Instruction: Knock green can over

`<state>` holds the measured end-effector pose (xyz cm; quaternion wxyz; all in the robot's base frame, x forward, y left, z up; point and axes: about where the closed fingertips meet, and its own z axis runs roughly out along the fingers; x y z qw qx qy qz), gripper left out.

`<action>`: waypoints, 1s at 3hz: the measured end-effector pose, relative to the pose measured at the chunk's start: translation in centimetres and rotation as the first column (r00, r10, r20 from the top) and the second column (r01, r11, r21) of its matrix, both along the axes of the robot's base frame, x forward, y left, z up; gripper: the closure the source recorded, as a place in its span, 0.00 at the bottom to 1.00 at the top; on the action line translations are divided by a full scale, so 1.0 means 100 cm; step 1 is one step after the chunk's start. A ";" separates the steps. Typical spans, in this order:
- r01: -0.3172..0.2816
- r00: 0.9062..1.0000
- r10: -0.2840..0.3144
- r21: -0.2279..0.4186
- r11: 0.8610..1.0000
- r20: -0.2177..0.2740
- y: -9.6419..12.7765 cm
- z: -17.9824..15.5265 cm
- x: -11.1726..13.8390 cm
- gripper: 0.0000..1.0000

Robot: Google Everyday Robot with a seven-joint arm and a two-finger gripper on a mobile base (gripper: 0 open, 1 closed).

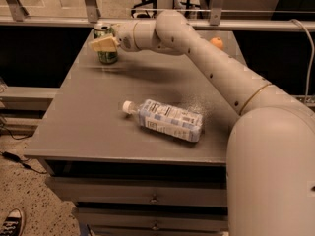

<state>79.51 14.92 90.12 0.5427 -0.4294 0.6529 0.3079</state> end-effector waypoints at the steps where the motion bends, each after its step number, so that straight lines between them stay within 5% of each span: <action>1: 0.005 1.000 -0.005 -0.004 1.000 -0.017 0.002 -0.001 0.000 0.59; 3: -0.032 0.999 0.031 -0.041 0.999 -0.027 -0.039 0.027 -0.004 1.00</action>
Offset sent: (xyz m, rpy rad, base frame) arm -0.0023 -0.0281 0.0141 -0.0380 0.0693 0.0359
